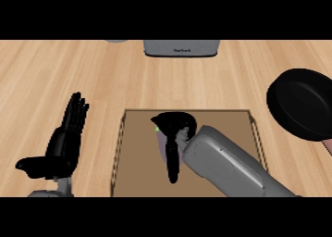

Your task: Pick the eggplant from the tray and place it in the pot

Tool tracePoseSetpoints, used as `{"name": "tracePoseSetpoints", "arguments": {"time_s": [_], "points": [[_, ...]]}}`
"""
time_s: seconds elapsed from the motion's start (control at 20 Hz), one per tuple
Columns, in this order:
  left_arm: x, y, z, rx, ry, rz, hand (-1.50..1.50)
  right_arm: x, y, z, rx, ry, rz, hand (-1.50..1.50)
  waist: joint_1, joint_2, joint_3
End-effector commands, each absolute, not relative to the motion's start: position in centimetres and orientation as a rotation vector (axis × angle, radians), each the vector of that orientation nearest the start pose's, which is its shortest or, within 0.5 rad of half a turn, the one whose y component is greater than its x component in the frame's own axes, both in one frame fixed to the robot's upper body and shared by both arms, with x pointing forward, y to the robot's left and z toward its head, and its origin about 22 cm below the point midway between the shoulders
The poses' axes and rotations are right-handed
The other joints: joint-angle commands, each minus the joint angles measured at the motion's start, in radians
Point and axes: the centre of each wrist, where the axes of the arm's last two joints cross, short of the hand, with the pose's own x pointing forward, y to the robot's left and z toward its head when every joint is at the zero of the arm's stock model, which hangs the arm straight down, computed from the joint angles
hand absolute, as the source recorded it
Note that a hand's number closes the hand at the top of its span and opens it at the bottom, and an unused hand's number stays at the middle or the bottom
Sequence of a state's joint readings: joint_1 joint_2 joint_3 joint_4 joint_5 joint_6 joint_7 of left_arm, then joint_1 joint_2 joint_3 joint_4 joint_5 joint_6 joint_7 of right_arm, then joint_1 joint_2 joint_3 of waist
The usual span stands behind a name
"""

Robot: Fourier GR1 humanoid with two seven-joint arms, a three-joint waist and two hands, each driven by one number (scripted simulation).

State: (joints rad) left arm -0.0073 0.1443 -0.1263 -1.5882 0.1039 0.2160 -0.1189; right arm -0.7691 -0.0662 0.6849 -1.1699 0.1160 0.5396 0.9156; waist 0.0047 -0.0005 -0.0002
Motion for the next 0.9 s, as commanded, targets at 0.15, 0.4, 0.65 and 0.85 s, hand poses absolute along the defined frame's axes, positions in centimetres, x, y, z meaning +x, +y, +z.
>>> {"name": "tracePoseSetpoints", "arguments": {"time_s": [0.15,0.4,0.65,0.85], "points": [[24.3,23.7,0.4,0.101,-1.692,0.025,0.00,31.5,-3.4,5.8,-0.328,-0.781,1.620,1.50,0.000,0.001,0.000],[22.9,21.3,-0.6,0.106,-1.706,0.023,0.00,32.0,-3.3,7.6,-0.368,-0.888,1.599,1.50,0.000,0.000,0.000],[24.5,23.1,1.4,0.109,-1.702,0.036,0.00,31.7,-1.6,6.6,-0.367,-0.908,1.600,1.50,0.003,0.001,0.000],[24.9,22.1,1.8,0.112,-1.696,0.035,0.00,31.4,-3.7,6.1,-0.461,-1.005,1.570,1.50,-0.004,0.000,0.000]]}}
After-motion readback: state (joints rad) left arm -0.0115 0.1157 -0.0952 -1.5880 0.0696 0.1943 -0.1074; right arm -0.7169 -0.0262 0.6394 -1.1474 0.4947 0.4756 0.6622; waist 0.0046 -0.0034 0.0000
